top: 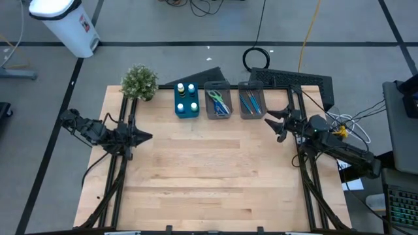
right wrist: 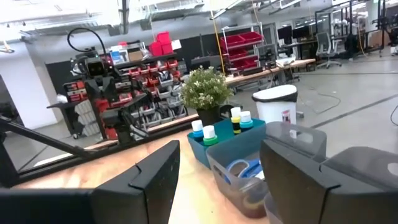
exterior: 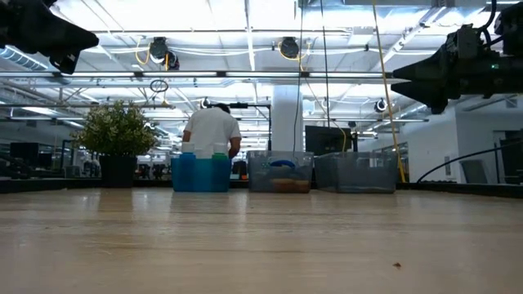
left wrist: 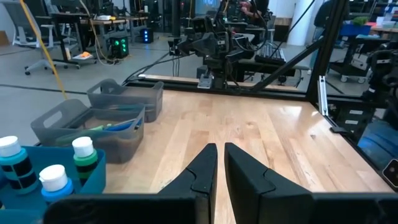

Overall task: Pick & Place Paint Supplies
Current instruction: Return to Home Position

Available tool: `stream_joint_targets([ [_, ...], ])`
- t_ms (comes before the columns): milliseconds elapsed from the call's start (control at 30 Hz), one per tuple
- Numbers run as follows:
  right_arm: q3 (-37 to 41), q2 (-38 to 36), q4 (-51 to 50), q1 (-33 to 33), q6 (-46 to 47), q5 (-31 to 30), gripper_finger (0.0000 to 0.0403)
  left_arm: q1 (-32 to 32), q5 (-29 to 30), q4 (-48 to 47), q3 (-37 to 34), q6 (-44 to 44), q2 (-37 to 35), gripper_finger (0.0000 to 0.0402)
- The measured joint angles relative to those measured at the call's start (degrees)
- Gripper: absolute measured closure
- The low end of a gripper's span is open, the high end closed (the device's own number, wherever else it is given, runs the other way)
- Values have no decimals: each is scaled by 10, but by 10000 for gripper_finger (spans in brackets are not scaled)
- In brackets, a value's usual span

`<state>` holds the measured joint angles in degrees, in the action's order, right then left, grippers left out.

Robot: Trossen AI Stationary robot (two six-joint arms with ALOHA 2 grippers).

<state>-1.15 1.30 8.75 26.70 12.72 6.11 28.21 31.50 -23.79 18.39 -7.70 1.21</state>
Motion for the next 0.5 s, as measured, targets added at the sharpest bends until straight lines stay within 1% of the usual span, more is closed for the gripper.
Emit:
stream_joint_targets([
  [500,0,0,0,0,1,0,189,0,0,0,0,0,0,364],
])
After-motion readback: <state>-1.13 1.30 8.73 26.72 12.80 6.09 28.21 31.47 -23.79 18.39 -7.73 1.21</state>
